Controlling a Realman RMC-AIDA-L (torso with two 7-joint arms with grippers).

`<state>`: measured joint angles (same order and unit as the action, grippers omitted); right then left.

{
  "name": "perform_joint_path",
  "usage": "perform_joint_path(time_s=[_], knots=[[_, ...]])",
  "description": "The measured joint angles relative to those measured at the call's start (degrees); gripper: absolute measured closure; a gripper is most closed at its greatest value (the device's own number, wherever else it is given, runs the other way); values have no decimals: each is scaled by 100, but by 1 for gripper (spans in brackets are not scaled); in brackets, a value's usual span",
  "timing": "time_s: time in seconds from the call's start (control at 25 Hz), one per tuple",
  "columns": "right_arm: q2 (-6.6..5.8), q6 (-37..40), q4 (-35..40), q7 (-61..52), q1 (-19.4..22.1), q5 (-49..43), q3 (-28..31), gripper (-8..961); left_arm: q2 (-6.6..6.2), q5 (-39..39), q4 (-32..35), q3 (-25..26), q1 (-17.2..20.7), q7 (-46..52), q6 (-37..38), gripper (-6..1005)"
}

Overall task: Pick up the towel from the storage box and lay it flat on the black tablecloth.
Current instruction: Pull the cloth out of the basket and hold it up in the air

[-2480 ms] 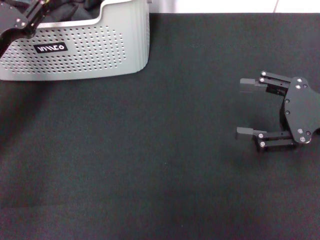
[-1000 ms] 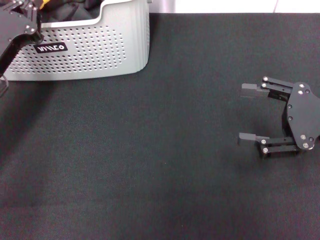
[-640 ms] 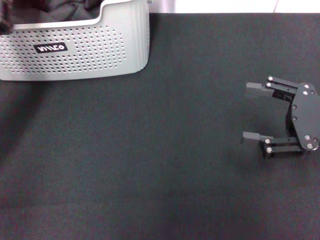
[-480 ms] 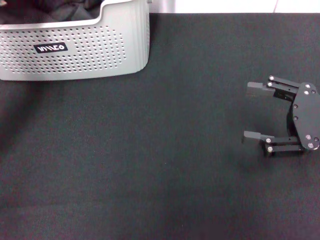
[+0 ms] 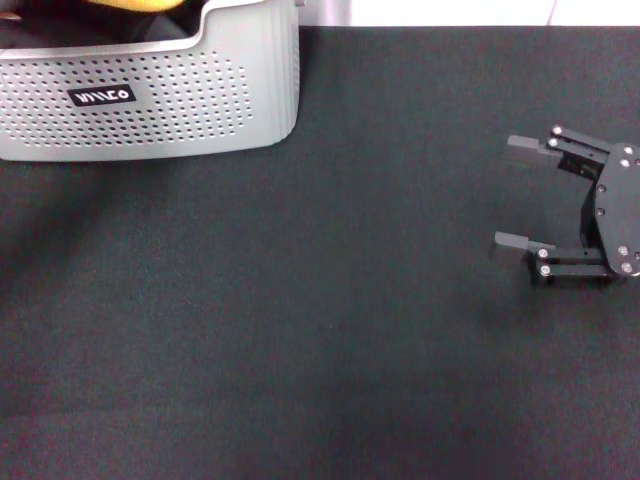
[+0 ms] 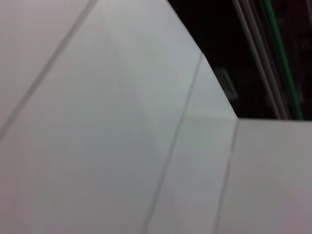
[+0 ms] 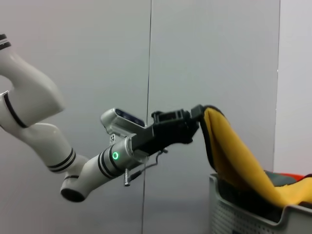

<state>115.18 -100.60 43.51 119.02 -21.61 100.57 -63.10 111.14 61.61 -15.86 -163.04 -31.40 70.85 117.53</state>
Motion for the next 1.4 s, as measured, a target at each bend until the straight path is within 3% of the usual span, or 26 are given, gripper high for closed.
perform_joint_path(time_s=[0.16, 0.36, 0.52, 0.76, 0.96, 1.2, 1.4], knots=[[12, 49, -12, 55, -29, 7, 67, 131, -314, -1121, 346, 0, -325, -41, -2, 989], [20, 176, -103, 155, -106, 40, 71, 133, -519, -1841, 1079, 0, -700, -205, -11, 989], [19, 221, -321, 245, -209, 58, 80, 135, -558, -2869, 1477, 5, -1213, -312, -13, 989], [24, 273, -365, 378, -194, 79, 138, 138, -575, -3932, 1759, 9, -1536, -424, -21, 990], [19, 287, -407, 419, -215, 84, 211, 140, -667, -4678, 2316, 27, -1524, -1044, -21, 990], [14, 308, -413, 420, -220, 84, 293, 143, -876, -4787, 2682, 178, -1192, -1556, -21, 990], [22, 171, -416, 419, -161, 137, 633, 145, -969, -4796, 2795, 1187, -778, -1610, -19, 990]])
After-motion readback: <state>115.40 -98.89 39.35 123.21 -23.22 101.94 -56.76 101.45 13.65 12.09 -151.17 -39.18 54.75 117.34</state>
